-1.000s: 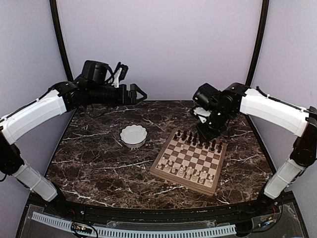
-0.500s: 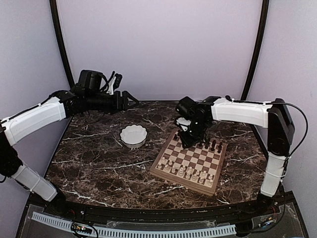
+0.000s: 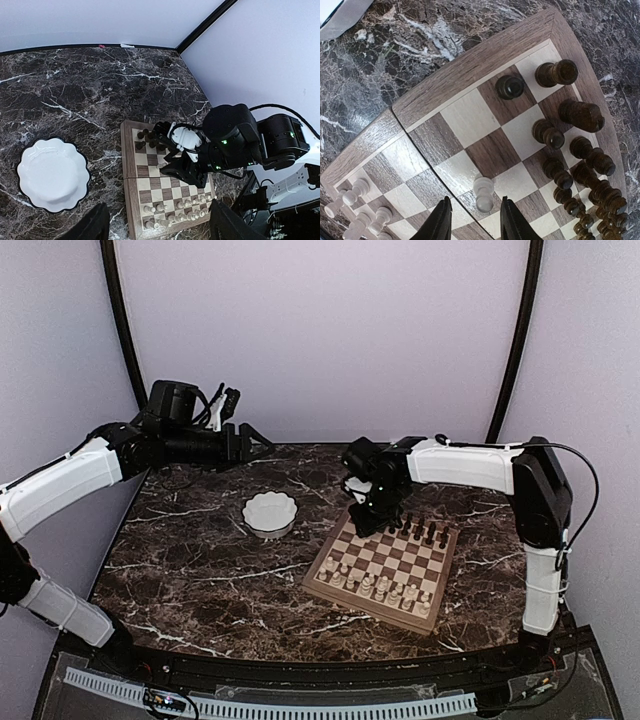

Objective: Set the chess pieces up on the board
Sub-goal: Pick up the pawn from the chessboard.

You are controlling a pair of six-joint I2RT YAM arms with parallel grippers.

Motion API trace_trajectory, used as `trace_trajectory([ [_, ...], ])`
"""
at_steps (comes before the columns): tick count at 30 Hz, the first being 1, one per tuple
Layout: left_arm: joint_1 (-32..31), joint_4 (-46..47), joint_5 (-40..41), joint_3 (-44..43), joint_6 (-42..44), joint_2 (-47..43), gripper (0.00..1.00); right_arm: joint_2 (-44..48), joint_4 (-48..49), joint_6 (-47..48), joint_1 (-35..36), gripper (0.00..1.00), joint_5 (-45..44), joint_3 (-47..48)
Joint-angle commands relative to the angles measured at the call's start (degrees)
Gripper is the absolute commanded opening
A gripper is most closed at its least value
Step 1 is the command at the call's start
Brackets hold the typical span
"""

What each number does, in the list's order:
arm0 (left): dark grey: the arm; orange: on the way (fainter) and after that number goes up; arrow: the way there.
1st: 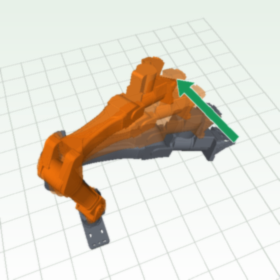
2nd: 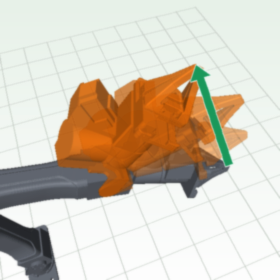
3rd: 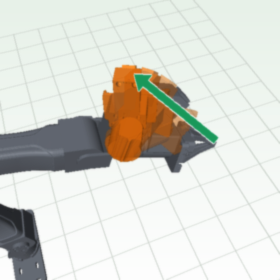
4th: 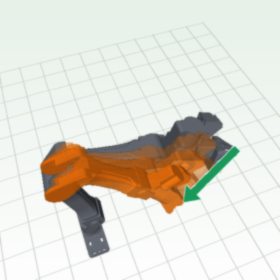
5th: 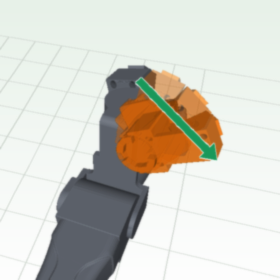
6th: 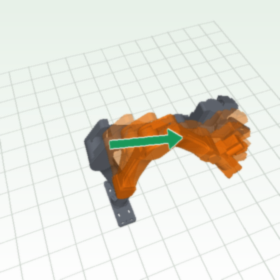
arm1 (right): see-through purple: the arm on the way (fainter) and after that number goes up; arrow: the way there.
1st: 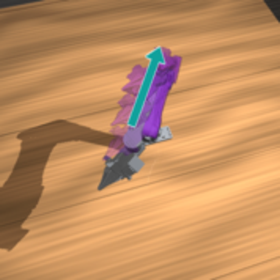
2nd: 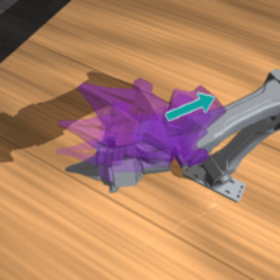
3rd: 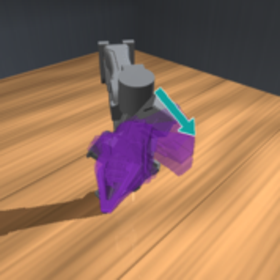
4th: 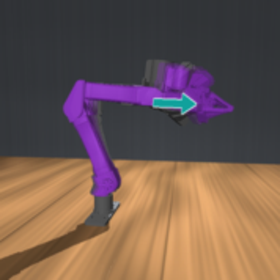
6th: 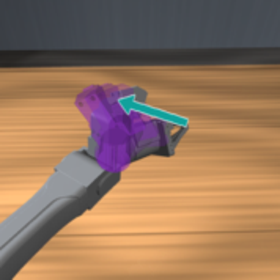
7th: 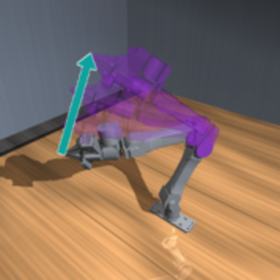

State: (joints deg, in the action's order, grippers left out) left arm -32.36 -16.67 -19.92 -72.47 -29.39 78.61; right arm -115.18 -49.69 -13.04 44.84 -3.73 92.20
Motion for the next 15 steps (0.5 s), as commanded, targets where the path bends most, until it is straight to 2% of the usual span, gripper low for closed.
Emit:
trace_trajectory([
  [1, -0.1, -1.1, -1.2, 0.7, -0.4, -2.1, 0.71, -2.7, 0.2, -1.1, 0.3, 0.34, -1.1, 2.7],
  [6, -0.1, -1.1, -1.7, 0.8, -0.7, -2.1, 0.69, -4.0, -0.6, -1.4, 0.2, 0.29, -1.4, 3.4],
  [15, -0.1, -0.1, -2.4, 1.5, -1.6, -1.8, 0.68, -2.4, -1.3, -2.4, 0.2, 0.04, -0.4, 2.7],
])
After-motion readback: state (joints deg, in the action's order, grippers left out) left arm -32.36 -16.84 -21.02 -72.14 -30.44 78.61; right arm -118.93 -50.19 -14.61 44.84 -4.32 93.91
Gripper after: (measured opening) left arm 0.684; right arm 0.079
